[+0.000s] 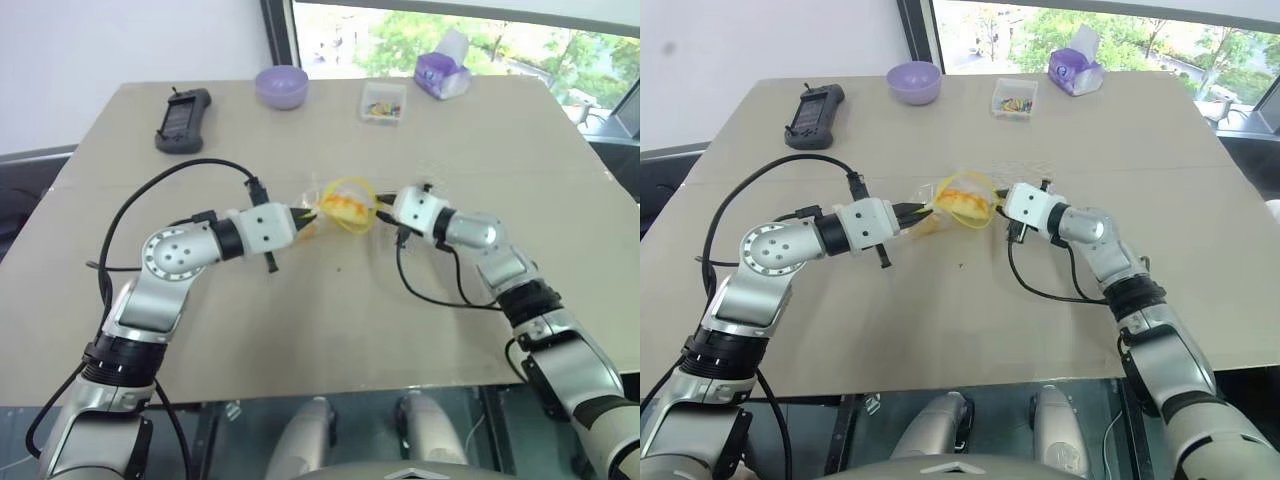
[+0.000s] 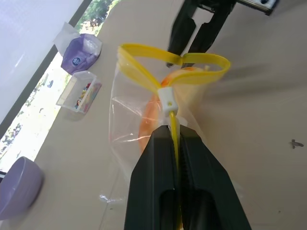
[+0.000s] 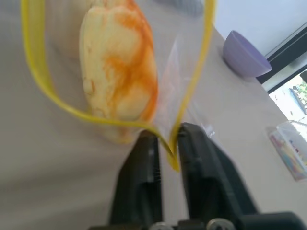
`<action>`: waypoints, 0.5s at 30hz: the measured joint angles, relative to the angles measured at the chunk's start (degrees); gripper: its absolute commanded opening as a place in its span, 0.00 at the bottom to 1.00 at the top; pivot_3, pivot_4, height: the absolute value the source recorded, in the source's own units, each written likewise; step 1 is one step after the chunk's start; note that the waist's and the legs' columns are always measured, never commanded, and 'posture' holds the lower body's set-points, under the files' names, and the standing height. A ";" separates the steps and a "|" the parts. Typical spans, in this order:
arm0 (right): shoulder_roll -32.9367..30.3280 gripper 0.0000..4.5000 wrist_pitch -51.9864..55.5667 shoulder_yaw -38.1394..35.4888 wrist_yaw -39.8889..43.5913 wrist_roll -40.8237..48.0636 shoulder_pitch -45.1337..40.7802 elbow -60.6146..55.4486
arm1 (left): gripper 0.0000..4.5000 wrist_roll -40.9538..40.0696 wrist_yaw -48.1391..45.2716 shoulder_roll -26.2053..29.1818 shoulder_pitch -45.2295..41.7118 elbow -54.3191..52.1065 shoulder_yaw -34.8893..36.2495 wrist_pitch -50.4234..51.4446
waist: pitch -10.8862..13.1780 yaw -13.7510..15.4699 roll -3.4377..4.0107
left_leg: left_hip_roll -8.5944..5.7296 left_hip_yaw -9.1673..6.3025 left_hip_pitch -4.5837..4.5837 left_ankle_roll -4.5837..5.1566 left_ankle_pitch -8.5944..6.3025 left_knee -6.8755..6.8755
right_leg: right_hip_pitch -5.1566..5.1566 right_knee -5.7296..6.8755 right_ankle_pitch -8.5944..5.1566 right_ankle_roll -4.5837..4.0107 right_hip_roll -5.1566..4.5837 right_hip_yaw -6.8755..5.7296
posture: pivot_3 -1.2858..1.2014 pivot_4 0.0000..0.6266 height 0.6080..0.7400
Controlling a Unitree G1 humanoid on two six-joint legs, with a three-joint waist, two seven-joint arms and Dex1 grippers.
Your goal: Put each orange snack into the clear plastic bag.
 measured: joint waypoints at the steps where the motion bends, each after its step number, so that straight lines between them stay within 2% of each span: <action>1: 0.00 0.00 -0.32 0.00 0.01 0.00 -0.26 0.81 | 0.00 -0.01 0.02 0.00 0.00 0.00 0.00 0.13 | 0.00 0.00 0.00 | 0.00 0.00 0.00 0.00 0.00 0.00 | 0.00 0.00 0.00 0.00 0.00 0.00 | 0.52 0.24 1.00; 8: -2.79 0.00 -1.35 -0.90 -1.35 -0.18 -2.39 3.15 | 0.00 -0.91 0.60 -1.19 -1.38 1.76 0.22 0.36 | 0.00 0.15 0.00 | -0.01 -0.02 0.00 0.00 0.00 0.00 | 0.01 0.00 0.00 0.00 0.00 -0.01 | 0.52 0.24 1.00; 13: -6.51 0.00 -0.96 -3.02 -3.05 -0.15 -8.02 3.57 | 0.00 -2.70 1.91 -5.42 -12.06 14.81 0.35 1.35 | 0.01 0.14 0.00 | -0.07 -0.05 -0.02 0.00 0.00 0.08 | 0.02 0.04 0.00 0.00 -0.01 -0.09 | 0.52 0.24 1.00; 15: -8.22 0.00 -1.14 -3.33 -3.41 -0.30 -10.47 4.37 | 0.00 -2.76 2.00 -7.59 -19.86 24.86 -0.32 0.36 | 0.02 0.09 -0.01 | -0.08 0.03 -0.05 0.00 0.00 0.09 | 0.02 0.02 0.00 0.00 -0.01 -0.13 | 0.52 0.24 1.00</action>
